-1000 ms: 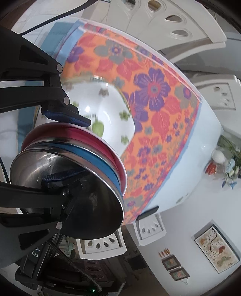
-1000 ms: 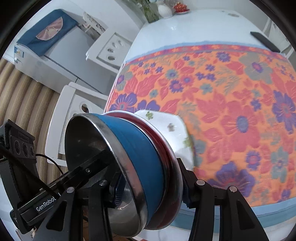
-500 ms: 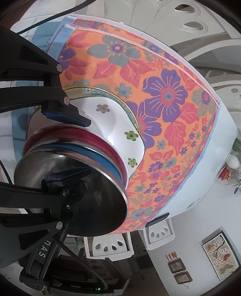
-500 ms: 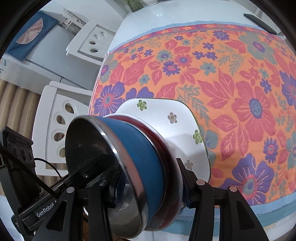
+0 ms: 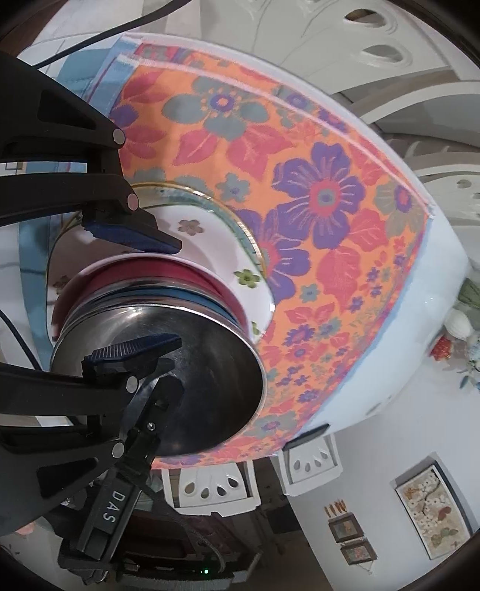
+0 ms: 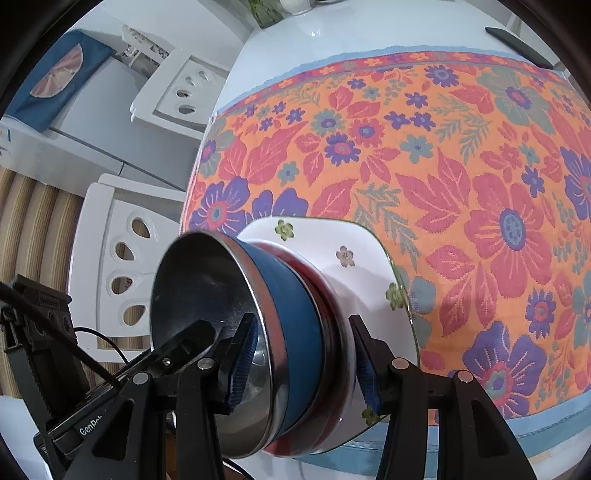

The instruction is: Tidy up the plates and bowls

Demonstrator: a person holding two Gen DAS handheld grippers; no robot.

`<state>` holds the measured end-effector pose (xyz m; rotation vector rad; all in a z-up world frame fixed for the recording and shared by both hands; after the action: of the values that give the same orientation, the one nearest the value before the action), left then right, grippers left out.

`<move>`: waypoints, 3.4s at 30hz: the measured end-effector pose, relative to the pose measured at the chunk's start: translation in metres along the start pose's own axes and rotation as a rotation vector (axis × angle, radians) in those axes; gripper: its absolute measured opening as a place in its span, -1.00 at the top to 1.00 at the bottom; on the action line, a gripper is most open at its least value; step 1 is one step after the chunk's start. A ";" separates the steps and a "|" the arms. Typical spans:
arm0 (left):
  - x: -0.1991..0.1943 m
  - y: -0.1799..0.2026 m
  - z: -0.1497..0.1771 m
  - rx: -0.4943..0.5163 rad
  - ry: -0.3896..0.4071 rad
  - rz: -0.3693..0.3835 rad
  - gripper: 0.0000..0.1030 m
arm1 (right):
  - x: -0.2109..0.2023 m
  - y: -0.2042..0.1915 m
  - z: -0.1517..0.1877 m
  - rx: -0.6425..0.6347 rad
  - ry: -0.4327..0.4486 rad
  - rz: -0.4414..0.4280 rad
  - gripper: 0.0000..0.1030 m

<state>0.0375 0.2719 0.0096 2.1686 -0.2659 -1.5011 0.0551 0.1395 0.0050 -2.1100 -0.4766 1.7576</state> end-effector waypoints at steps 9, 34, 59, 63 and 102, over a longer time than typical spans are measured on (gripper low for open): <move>-0.056 0.010 -0.036 0.054 0.173 -0.050 0.21 | -0.054 -0.014 -0.016 -0.044 0.145 0.035 0.06; -0.178 0.059 -0.014 0.228 0.465 -0.312 -0.63 | -0.171 -0.084 0.043 -0.242 0.419 0.329 -0.41; -0.152 0.034 0.019 0.252 0.372 -0.482 -0.64 | -0.140 -0.056 0.074 -0.156 0.312 0.365 -0.41; -0.151 0.036 0.022 0.262 0.365 -0.481 -0.64 | -0.138 -0.056 0.076 -0.156 0.305 0.366 -0.41; -0.136 0.052 0.015 0.304 0.341 -0.467 -0.64 | -0.148 -0.045 0.072 -0.124 0.323 0.410 -0.41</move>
<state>-0.0213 0.2799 0.1430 2.8303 0.1522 -1.3451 -0.0432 0.1130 0.1424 -2.6668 -0.0652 1.5613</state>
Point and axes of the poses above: each gripper's, at about its wrist camera, not at the fingertips, and x roughly the way its jaws point, y to its right, z to its underside, the point moved 10 cm from there along x, roughly the way its jaws point
